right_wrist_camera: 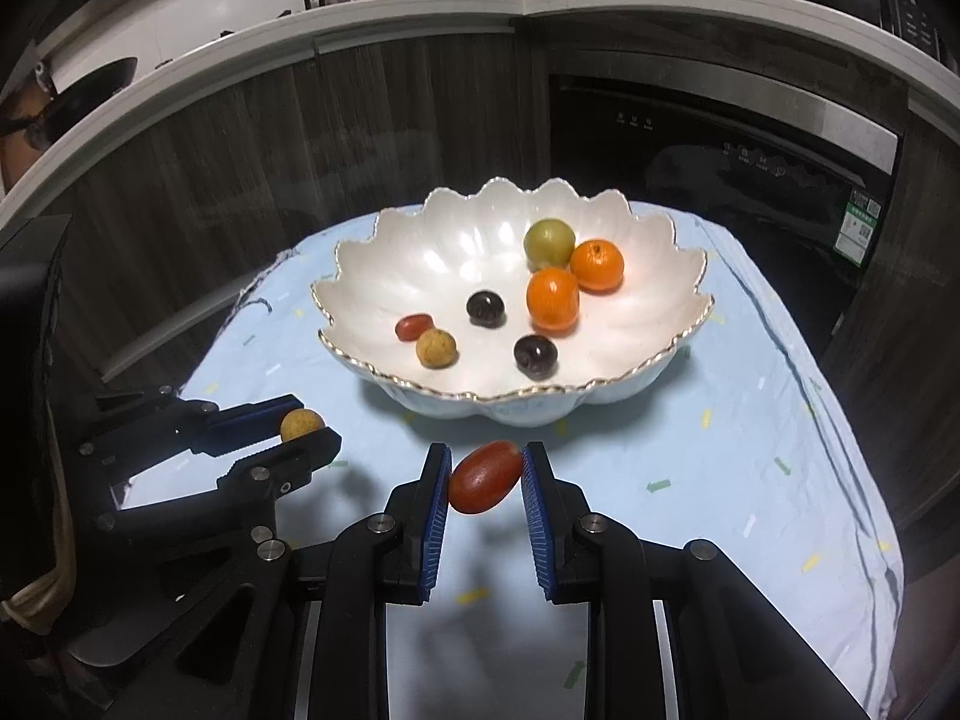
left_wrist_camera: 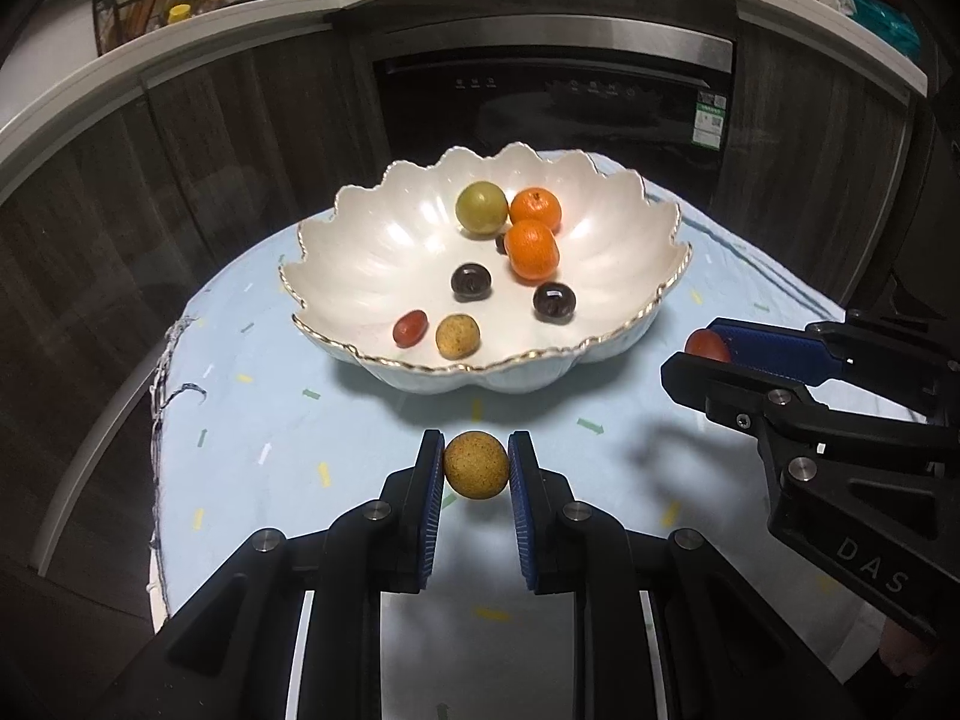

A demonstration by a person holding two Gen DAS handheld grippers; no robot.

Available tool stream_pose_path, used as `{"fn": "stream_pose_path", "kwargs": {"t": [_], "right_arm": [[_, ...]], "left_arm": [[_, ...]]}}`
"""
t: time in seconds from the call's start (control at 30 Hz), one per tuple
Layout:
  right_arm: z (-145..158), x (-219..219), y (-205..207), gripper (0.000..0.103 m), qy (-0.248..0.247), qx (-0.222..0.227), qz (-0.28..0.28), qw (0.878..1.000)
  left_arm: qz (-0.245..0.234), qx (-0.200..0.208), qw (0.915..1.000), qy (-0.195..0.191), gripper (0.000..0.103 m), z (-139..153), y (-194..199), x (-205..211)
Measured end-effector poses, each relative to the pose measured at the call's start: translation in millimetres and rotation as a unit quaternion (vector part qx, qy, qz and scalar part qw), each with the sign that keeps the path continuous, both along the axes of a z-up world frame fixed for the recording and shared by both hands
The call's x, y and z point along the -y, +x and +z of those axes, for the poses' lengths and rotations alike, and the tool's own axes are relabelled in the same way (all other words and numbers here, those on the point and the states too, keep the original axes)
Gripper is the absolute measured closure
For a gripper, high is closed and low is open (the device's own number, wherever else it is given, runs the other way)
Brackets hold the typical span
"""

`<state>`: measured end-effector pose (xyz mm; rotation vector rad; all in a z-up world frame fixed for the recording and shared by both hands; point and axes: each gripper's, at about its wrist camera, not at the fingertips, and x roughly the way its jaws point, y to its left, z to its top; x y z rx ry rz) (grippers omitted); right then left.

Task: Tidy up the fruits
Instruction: 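Carry the yellow fruit and red grape tomato over the white bowl with both tools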

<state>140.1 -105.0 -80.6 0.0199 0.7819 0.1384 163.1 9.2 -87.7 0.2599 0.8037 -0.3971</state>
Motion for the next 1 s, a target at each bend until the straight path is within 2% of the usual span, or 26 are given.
{"fn": "stream_pose_path", "kwargs": {"t": [0.57,1.0], "right_arm": [[27,13,14,0.077,0.006,0.022,-0.007,1.000],[31,34,46,0.077,-0.003,0.016,-0.008,1.000]], "left_arm": [[0.040,-0.001,0.9990,-0.021,0.081,22,17,5],[0.060,-0.016,0.9972,-0.041,0.081,27,43,23]]}}
